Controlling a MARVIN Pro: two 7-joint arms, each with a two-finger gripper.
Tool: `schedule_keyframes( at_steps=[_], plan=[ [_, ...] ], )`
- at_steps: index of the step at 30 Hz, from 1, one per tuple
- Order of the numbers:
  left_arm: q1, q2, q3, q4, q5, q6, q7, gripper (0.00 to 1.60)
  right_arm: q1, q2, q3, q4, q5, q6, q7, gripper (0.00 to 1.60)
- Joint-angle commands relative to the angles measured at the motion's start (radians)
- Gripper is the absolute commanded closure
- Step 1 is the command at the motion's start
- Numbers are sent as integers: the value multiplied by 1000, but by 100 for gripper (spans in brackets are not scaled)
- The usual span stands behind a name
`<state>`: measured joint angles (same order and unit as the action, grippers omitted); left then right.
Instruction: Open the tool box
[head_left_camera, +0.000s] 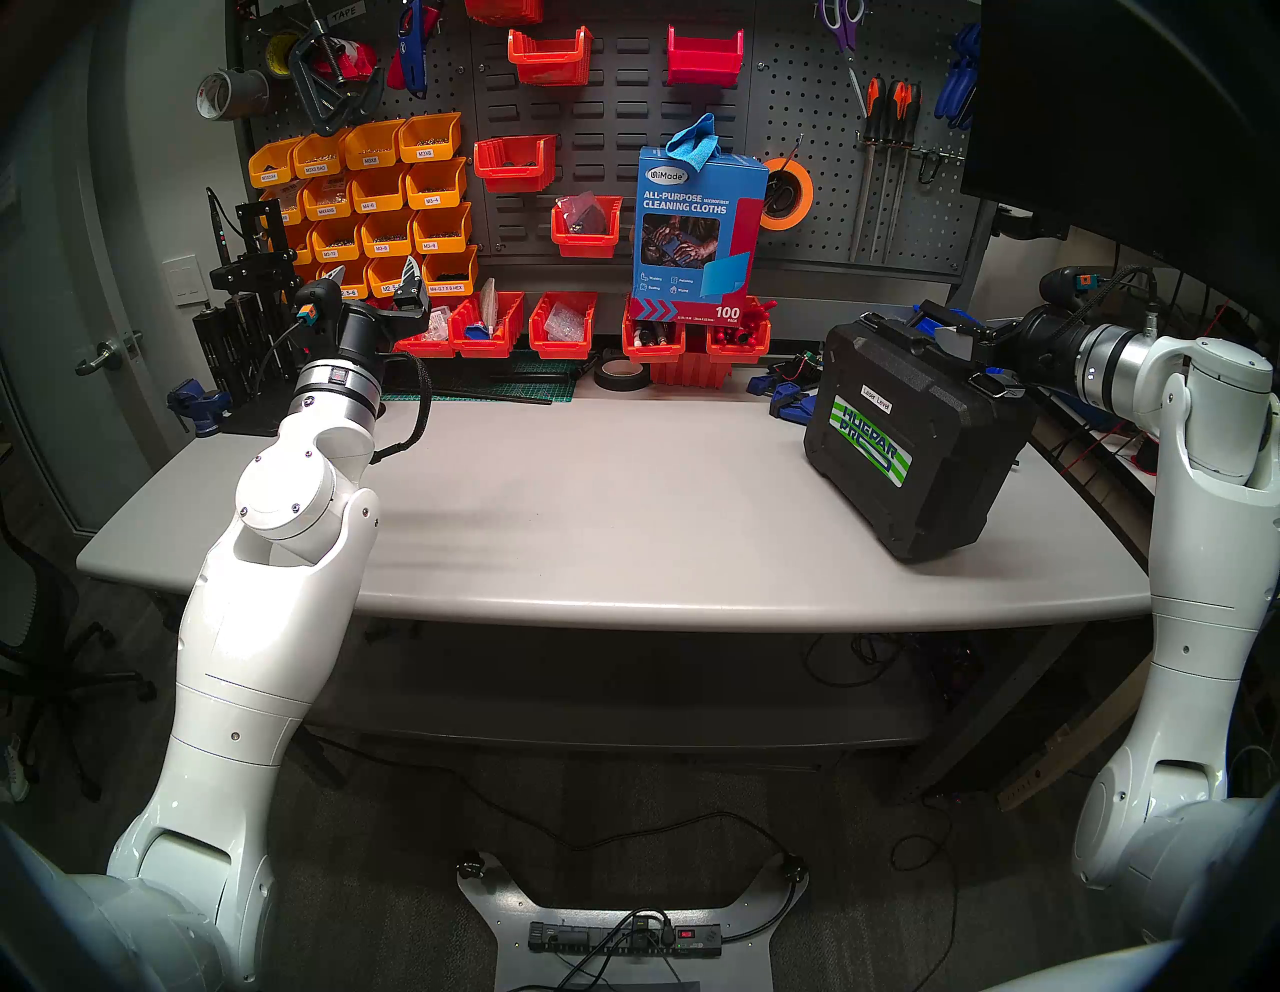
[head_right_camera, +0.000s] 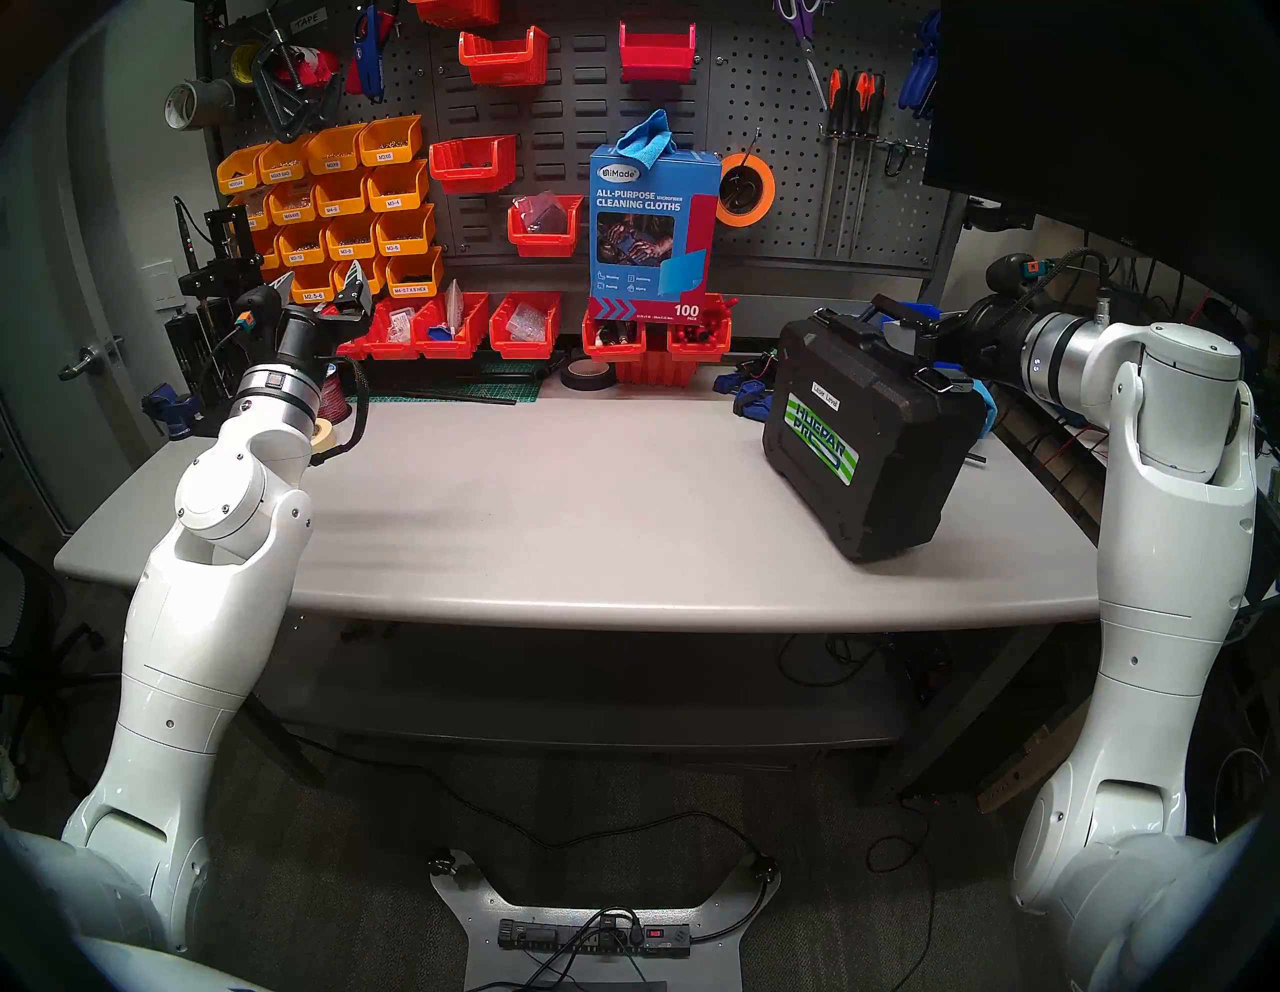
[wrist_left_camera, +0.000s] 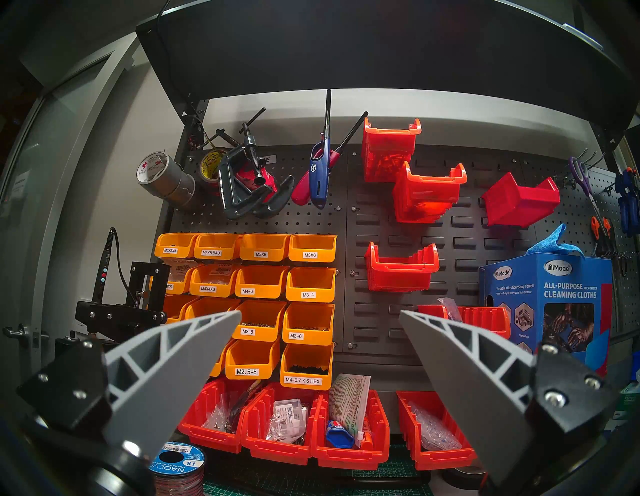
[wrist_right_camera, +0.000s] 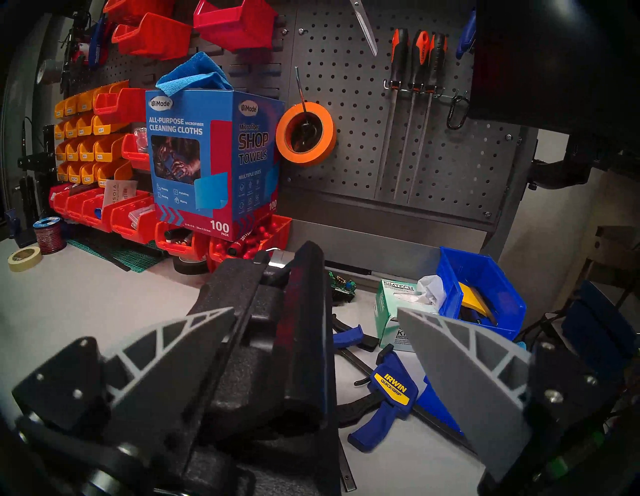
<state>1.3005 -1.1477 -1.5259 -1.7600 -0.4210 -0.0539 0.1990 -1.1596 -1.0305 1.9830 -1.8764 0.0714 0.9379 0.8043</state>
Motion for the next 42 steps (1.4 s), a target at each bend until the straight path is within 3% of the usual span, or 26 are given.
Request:
schedule_keyframes(
  at_steps=[1, 2, 3, 5, 6, 9, 12, 35, 36, 37, 38, 39, 40, 41, 42],
  plan=[
    [-10, 0, -1, -9, 0, -1, 0, 0, 26, 11, 1, -3, 2, -4, 2, 0],
    [-10, 0, -1, -9, 0, -1, 0, 0, 29, 12, 0, 0, 2, -5, 2, 16],
    [-10, 0, -1, -9, 0, -1, 0, 0, 29, 12, 0, 0, 2, -5, 2, 16],
    [-10, 0, -1, -9, 0, -1, 0, 0, 38, 14, -3, 9, 1, -7, 1, 39],
    [-10, 0, -1, -9, 0, -1, 0, 0, 42, 15, -4, 12, 2, -7, 2, 41],
    [-10, 0, -1, -9, 0, -1, 0, 0, 49, 19, -7, 19, 3, -3, 6, 30],
    [-10, 0, -1, -9, 0, -1, 0, 0, 37, 24, -14, 12, 2, 15, 12, 1],
    [-10, 0, -1, -9, 0, -1, 0, 0, -19, 29, 1, -25, -23, 22, 22, 1],
    [-10, 0, -1, -9, 0, -1, 0, 0, -19, 28, 2, -25, -23, 22, 22, 39],
    [-10, 0, -1, -9, 0, -1, 0, 0, -20, 27, 3, -24, -23, 22, 22, 58],
    [-10, 0, -1, -9, 0, -1, 0, 0, -20, 27, 4, -23, -23, 22, 23, 98],
    [-10, 0, -1, -9, 0, -1, 0, 0, -18, 28, 3, -19, -23, 22, 23, 113],
    [-10, 0, -1, -9, 0, -1, 0, 0, -17, 28, 3, -16, -24, 22, 22, 145],
    [-10, 0, -1, -9, 0, -1, 0, 0, -14, 26, 3, -11, -26, 22, 18, 160],
    [-10, 0, -1, -9, 0, -1, 0, 0, -12, 25, 3, -6, -26, 22, 16, 160]
  ],
)
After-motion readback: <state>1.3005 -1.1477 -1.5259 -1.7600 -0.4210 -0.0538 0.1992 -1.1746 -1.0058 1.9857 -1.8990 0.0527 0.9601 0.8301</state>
